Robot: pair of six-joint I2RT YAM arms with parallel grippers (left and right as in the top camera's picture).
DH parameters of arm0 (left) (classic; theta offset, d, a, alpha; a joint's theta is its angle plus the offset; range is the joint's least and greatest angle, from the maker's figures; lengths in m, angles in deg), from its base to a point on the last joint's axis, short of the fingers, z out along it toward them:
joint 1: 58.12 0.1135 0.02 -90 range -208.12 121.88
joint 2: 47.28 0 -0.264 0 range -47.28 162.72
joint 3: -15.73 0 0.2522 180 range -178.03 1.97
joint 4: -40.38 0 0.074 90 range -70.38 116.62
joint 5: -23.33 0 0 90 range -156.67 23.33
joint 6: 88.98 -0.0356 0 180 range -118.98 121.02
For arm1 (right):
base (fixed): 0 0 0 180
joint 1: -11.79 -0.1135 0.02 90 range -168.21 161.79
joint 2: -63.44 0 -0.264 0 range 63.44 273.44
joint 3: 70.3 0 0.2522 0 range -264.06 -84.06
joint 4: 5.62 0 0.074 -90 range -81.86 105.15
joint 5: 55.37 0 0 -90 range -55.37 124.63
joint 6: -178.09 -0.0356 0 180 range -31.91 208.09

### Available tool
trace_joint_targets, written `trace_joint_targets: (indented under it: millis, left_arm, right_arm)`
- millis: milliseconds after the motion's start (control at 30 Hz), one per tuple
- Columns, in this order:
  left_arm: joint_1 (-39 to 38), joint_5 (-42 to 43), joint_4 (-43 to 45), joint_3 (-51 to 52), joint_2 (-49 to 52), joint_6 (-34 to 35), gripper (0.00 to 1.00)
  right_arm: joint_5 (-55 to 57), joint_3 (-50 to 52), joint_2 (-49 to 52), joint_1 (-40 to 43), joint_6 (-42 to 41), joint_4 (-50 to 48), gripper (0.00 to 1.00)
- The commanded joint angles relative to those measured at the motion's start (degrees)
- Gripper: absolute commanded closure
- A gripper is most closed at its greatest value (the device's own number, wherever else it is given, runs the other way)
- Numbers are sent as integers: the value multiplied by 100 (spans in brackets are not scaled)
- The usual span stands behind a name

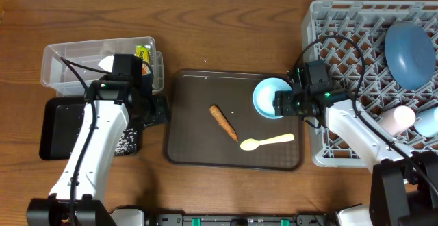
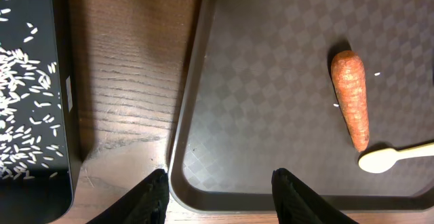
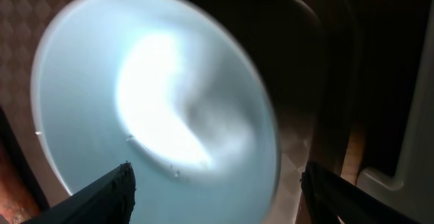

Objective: Sort waste into correct bins and load items into the dishwasher rack
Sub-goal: 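Move the right gripper to the light-blue bowl rim and grasp it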

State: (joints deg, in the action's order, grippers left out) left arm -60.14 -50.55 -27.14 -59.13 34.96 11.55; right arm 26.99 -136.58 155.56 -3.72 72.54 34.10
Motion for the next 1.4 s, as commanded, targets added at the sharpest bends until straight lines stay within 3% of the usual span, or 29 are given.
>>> trace_joint_targets:
  millis: [0, 267, 600, 700, 1033, 1233, 1367]
  left_arm:
    - [13, -52, -24, -101, -37, -11, 48]
    - [13, -55, -63, -101, -37, -13, 48]
    - [13, -55, -63, -101, -37, -13, 48]
    - [13, -55, -63, -101, -37, -13, 48]
    - [13, -55, -90, -101, -37, -13, 48]
    - [13, -55, -90, -101, -37, -13, 48]
    - [13, -55, -87, -101, -37, -13, 48]
  right_arm:
    - [74, 31, -4, -109, -118, -118, 26]
    - [76, 35, 4, -142, -120, -264, 53]
    - [186, 175, 44, -299, -120, -223, 58]
    - [188, 175, 48, -302, -120, -234, 67]
    - [763, 179, 90, -302, -466, -46, 77]
    - [767, 179, 90, -302, -566, -44, 91]
    - [741, 179, 90, -323, -566, 122, 91]
